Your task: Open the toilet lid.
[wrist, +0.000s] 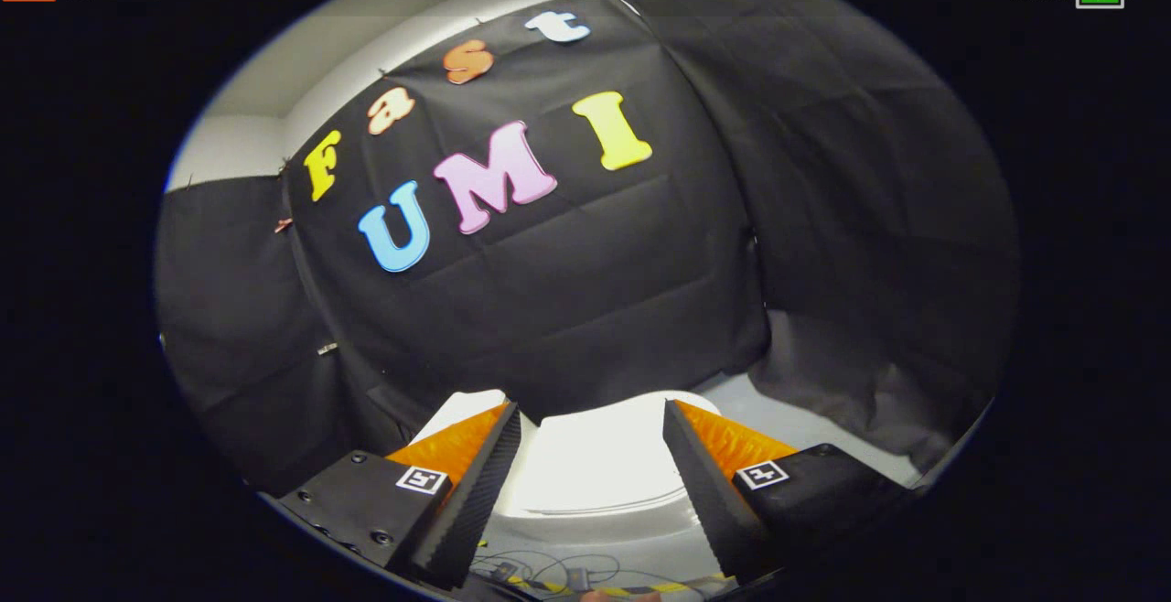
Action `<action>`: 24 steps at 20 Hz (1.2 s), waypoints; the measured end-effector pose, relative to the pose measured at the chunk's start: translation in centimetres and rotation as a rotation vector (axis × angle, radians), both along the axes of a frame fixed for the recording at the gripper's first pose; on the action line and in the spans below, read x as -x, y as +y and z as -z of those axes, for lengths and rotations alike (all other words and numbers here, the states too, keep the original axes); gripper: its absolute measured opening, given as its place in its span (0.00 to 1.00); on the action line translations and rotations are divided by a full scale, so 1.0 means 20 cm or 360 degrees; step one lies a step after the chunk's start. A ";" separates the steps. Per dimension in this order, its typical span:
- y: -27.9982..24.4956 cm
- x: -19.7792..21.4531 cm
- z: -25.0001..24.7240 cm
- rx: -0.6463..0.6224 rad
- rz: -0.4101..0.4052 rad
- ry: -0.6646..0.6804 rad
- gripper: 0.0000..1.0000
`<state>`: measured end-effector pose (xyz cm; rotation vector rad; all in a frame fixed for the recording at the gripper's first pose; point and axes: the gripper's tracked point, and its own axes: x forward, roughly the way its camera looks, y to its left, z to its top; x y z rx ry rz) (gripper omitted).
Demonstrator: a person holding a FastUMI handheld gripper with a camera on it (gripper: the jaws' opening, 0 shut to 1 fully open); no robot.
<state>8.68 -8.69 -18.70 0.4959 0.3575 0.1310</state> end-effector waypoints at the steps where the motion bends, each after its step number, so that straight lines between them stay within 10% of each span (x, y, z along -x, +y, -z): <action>1: -0.05 -0.03 0.08 -0.0056 0.0011 0.0054 0.99; 24: -0.33 -0.47 1.81 -0.0733 0.0074 0.0960 0.97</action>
